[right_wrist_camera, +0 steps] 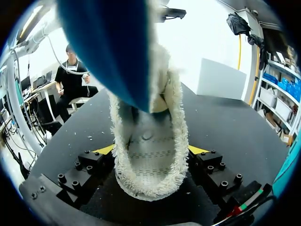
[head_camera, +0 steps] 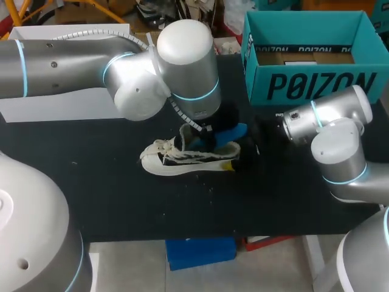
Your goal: Take the shoe out of the shoebox, open the shoe tongue, remove and reinsert the insole, then place the shoe into the shoebox
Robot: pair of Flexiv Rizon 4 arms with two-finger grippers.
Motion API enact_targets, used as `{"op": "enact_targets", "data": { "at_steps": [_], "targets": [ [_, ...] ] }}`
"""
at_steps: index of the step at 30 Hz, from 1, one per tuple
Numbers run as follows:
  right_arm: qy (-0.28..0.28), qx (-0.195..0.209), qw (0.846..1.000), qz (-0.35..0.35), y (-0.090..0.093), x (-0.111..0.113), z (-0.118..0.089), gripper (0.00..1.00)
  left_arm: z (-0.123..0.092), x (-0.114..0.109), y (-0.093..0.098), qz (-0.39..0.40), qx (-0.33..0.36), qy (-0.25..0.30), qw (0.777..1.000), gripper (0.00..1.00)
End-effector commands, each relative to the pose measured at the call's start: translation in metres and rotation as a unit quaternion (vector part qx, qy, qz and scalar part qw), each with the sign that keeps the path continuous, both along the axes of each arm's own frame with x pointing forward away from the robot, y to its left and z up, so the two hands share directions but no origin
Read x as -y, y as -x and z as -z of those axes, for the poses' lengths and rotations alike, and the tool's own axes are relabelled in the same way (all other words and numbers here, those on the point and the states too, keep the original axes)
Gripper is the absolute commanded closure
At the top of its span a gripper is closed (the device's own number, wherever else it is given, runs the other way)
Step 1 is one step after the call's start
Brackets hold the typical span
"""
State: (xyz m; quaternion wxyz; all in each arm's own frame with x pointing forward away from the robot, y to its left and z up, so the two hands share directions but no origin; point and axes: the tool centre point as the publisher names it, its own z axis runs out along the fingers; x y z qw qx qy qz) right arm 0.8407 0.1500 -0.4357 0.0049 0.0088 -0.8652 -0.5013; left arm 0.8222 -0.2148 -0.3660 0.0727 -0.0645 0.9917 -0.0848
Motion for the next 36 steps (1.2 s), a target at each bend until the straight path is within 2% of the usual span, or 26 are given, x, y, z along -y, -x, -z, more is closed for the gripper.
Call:
{"op": "enact_targets", "data": {
  "at_steps": [1,9,15,22,36],
  "targets": [
    [0.001,0.000,1.000,0.000,0.000,0.000,0.007,1.00,0.009,0.011,-0.002,0.003,-0.002,-0.004,1.000,0.65],
    [0.001,0.000,1.000,0.000,0.000,0.000,0.007,1.00,0.008,0.016,-0.004,0.005,0.002,0.006,1.000,0.61],
    [0.001,0.000,1.000,0.000,0.000,0.000,0.007,1.00,-0.010,0.015,0.000,0.009,0.024,0.049,0.998,0.64],
    [0.001,0.000,1.000,0.000,0.000,0.000,0.007,1.00,-0.018,0.011,0.000,-0.007,0.034,0.096,0.995,0.67],
    [0.001,0.000,1.000,0.000,0.000,0.000,0.007,1.00,-0.027,0.018,0.003,0.026,0.036,0.127,0.991,0.67]
  ]
}}
